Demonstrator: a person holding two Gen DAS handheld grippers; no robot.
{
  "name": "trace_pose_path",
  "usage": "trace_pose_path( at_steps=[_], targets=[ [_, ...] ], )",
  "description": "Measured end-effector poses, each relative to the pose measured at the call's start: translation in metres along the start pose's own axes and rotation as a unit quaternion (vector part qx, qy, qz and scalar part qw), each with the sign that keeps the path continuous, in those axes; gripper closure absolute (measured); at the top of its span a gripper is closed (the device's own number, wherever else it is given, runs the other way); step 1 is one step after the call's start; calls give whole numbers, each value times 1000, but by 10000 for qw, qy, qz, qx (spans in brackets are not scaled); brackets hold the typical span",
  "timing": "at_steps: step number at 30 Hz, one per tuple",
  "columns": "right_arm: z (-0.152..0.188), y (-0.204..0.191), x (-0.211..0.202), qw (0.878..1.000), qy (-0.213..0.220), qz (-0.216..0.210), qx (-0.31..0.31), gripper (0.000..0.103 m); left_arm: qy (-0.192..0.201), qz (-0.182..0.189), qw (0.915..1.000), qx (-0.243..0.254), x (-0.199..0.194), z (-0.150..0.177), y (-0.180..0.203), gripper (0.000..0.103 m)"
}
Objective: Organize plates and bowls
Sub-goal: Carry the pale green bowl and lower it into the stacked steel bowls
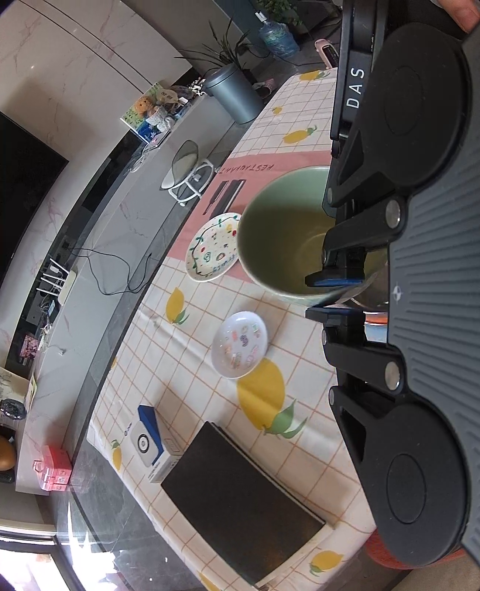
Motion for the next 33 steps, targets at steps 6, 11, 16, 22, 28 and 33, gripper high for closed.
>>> trace_pose_path(
  at_steps=[6,11,16,22,28,33],
  targets=[
    [25,23,-12,9997,-110,151,137,89,-279,61,9994,173,6,27,12,91],
    [41,39,-6,9989,-278,278,243,89,-519,18,9983,283,17,43,13,91],
    [52,50,7,9976,-492,426,255,90,-766,-73,9962,410,31,53,13,91],
    [50,57,16,9960,-643,602,123,90,-903,-196,9934,683,40,57,19,91],
    [51,60,29,9939,-868,681,16,91,-1080,-314,9897,887,49,58,20,91],
    [52,62,36,9924,-999,721,11,92,-1206,-383,9865,1043,54,62,20,90]
  ],
)
Point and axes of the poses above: each gripper's, at about its wrist camera, not at the fingertips, and x roughly the way its jaws point, y to its right, z to its underside, the point moved 8 cm from there along x, roughly the way its jaws point, and after that the axes turned 5 degrees about y, right-handed, at the moved point
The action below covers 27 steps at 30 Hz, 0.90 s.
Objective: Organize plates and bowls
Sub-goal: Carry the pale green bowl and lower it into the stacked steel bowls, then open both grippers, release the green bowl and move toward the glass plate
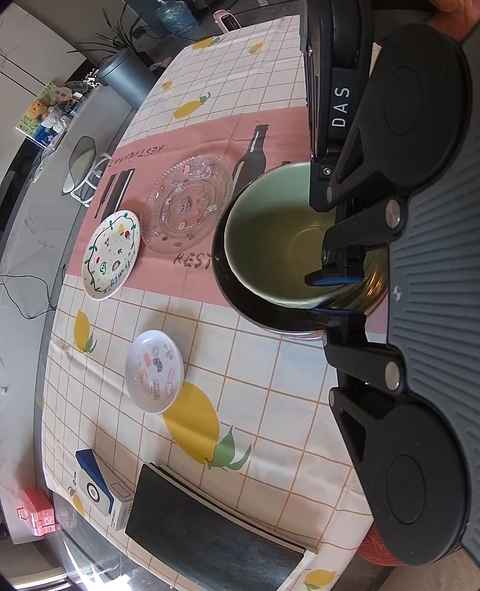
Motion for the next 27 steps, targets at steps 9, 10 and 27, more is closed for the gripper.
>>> trace_pose_path(
  at_steps=[9,10,27],
  targets=[
    [-4,0,7,9998,-126,137,-62,92,-39,-60,9996,258,4,-1,5,87],
    [-5,-1,7,9998,-124,159,-75,92,-48,-49,9997,251,5,-1,5,86],
    [-9,-6,5,9989,-43,282,-376,87,236,177,9996,22,-16,-11,0,72]
  ],
)
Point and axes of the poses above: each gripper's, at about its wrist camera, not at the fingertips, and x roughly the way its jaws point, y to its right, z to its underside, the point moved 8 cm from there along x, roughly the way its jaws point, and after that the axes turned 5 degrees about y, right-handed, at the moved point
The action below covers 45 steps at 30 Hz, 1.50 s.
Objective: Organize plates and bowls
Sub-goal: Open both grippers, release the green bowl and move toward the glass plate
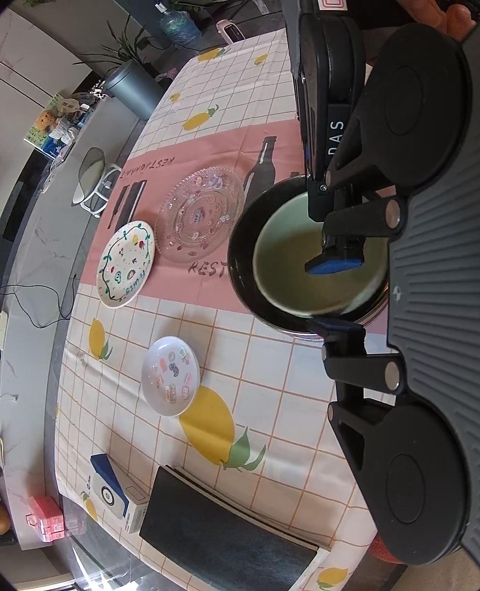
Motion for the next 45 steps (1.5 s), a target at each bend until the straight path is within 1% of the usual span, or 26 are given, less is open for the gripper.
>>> trace_pose_path(
  at_steps=[2,5,11,17,19,20,25,28,30,33,36,38,42,45],
  targets=[
    [-3,-2,-6,9999,113,23,-81,84,108,33,9999,-16,-5,-4,0,70],
    [-7,-6,-13,9996,221,23,-171,81,163,66,9998,-35,-8,-8,0,69],
    [-6,-8,-17,9994,290,-10,-206,80,211,174,9995,-129,-12,-7,-3,69],
    [-4,-9,-23,9990,364,-165,-181,78,329,283,9990,-142,-19,-11,-3,67],
    [-4,-8,-27,9987,416,-248,-130,77,364,327,9987,-155,-23,-12,-4,67],
    [-4,-7,-29,9985,450,-279,-123,74,400,340,9985,-162,-24,-13,-5,67],
    [-5,-4,-45,9961,782,-335,-219,72,699,397,9966,-155,-33,-21,-7,67],
    [-7,3,-57,9935,1065,-336,-217,68,875,447,9949,-224,-35,-27,-10,67],
    [-9,9,-63,9913,1242,-409,-125,65,980,470,9935,-333,-36,-30,-14,67],
    [-10,22,-67,9885,1428,-493,89,64,1099,608,9905,-557,-37,-34,-17,67],
    [-12,42,-64,9856,1594,-403,393,64,1236,861,9851,-825,-36,-37,-16,67],
    [-13,55,-60,9836,1669,-338,594,64,1295,922,9835,-861,-32,-38,-14,67],
    [-13,81,-45,9797,1754,-231,940,64,1185,955,9843,-890,-15,-38,-11,67],
    [-12,98,-29,9782,1724,-150,1150,66,1037,870,9869,-883,0,-35,-11,67]
  ],
)
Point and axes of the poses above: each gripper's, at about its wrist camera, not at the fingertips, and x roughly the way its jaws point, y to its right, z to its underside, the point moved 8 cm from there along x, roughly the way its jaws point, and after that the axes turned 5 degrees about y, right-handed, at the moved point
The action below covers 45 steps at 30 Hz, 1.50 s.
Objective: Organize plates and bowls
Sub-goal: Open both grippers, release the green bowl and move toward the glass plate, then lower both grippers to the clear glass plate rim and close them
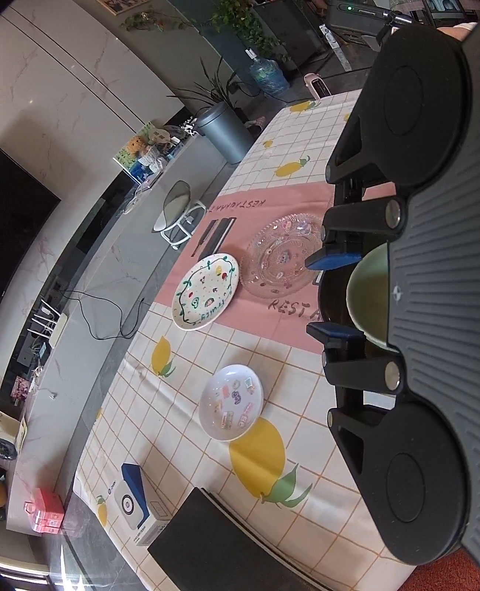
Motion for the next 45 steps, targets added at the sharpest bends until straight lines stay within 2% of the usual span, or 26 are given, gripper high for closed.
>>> trace_pose_path(
  at_steps=[6,10,14,17,22,26,39,41,42,44,45],
  targets=[
    [1,29,36,9993,-174,189,277,69,-227,-195,9995,109,20,-4,-4,67],
    [-10,46,56,9988,-198,273,345,70,-535,-211,9963,635,42,-15,9,65],
    [-23,54,67,9992,-141,286,234,70,-800,-139,9921,959,70,-29,21,65],
    [-31,58,74,9997,-71,230,103,70,-1096,-14,9881,1083,98,-38,25,65],
    [-45,73,85,9997,-28,173,143,70,-1810,237,9759,1200,149,-41,23,65],
    [-52,83,93,9995,-52,144,262,70,-2078,330,9702,1201,176,-41,17,65],
    [-61,83,114,9981,-64,-160,587,71,-2338,540,9659,971,212,-27,11,65],
    [-61,83,116,9979,-84,-178,612,76,-2345,527,9653,1023,213,-25,12,66],
    [-60,84,118,9976,-112,-189,649,80,-2323,512,9657,1039,213,-25,12,67],
    [-60,85,119,9970,-100,-231,735,83,-2300,483,9665,1030,213,-26,12,79],
    [-59,86,120,9966,-101,-253,781,84,-2309,462,9667,1003,213,-26,11,82]
  ],
)
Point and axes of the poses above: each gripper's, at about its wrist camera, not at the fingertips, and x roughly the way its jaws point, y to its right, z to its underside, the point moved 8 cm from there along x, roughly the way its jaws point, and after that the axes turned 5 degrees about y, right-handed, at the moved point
